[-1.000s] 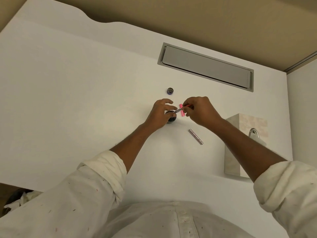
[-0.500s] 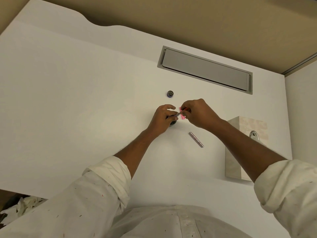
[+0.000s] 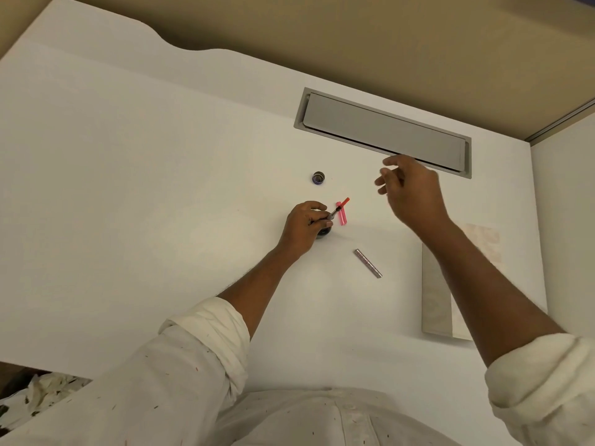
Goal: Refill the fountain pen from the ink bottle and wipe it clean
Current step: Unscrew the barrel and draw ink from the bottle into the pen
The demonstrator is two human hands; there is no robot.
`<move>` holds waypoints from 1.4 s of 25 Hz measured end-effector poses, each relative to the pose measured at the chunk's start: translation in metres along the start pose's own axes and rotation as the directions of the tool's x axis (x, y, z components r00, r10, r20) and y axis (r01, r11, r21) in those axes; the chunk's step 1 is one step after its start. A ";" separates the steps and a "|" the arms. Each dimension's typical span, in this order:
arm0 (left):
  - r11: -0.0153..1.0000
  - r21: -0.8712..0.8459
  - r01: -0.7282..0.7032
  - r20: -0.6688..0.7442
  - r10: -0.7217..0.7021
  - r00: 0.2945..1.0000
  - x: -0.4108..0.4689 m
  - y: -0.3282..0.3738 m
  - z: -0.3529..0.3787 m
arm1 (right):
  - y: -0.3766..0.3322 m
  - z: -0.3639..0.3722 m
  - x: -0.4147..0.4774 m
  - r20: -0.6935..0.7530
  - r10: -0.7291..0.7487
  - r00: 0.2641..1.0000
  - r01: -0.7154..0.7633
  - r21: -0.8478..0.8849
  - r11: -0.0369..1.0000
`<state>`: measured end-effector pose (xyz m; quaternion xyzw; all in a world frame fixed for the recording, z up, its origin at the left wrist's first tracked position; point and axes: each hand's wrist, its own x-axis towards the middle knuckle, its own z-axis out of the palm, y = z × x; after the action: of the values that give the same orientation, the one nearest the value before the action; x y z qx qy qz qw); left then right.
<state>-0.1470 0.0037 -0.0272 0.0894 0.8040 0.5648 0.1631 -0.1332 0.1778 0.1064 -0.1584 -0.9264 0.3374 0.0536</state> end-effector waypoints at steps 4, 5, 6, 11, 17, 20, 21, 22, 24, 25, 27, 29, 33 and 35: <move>1.000 -0.008 0.006 -0.006 -0.006 1.000 0.000 0.000 0.003 | 0.002 -0.004 -0.003 0.030 -0.040 0.999 0.040 0.000 0.999; 1.000 -0.005 0.003 -0.006 -0.003 1.000 0.000 0.000 0.003 | 0.002 0.000 -0.005 0.064 -0.072 0.995 0.074 -0.029 0.997; 1.000 -0.005 0.001 -0.008 -0.001 1.000 0.000 -0.001 0.004 | 0.002 0.004 -0.008 0.101 -0.100 0.990 0.107 -0.059 0.993; 0.999 -0.024 -0.031 -0.028 0.030 0.999 -0.002 -0.001 0.004 | 0.004 0.023 -0.014 0.230 -0.143 0.963 0.179 -0.147 0.973; 0.999 -0.017 -0.047 -0.044 0.046 0.998 -0.002 -0.001 0.002 | 0.001 0.034 -0.016 0.246 -0.170 0.954 0.207 -0.136 0.969; 0.999 -0.014 -0.051 -0.052 0.050 0.997 0.000 -0.003 0.003 | 0.000 0.034 -0.018 0.219 -0.182 0.959 0.211 -0.117 0.970; 0.998 -0.014 -0.054 -0.054 0.054 0.997 0.000 -0.003 0.003 | 0.000 0.034 -0.019 0.211 -0.187 0.959 0.214 -0.112 0.970; 0.998 -0.014 -0.060 -0.057 0.059 0.997 0.000 -0.003 0.004 | 0.000 0.034 -0.019 0.206 -0.190 0.960 0.215 -0.106 0.971; 0.997 -0.020 -0.075 -0.065 0.074 0.995 0.000 -0.004 0.004 | 0.001 0.034 -0.020 0.201 -0.189 0.961 0.211 -0.097 0.973; 0.996 -0.028 -0.079 -0.071 0.077 0.994 0.000 -0.004 0.004 | 0.001 0.035 -0.021 0.199 -0.190 0.962 0.212 -0.100 0.972; 0.996 -0.034 -0.082 -0.078 0.079 0.994 0.000 -0.006 0.004 | 0.001 0.036 -0.022 0.193 -0.200 0.961 0.225 -0.117 0.967; 0.996 -0.022 -0.085 -0.079 0.083 0.993 0.000 -0.006 0.004 | 0.000 0.036 -0.022 0.192 -0.212 0.958 0.240 -0.135 0.961; 0.997 -0.018 -0.077 -0.076 0.076 0.994 0.000 -0.006 0.004 | -0.002 0.037 -0.020 0.212 -0.243 0.946 0.282 -0.176 0.943; 0.997 -0.012 -0.075 -0.067 0.074 0.995 0.001 -0.006 0.004 | -0.003 0.038 -0.019 0.224 -0.254 0.941 0.299 -0.196 0.934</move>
<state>-0.1461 0.0055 -0.0340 0.0993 0.8010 0.5789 0.1160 -0.1233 0.1464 0.0791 0.0027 -0.9727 0.2320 -0.0086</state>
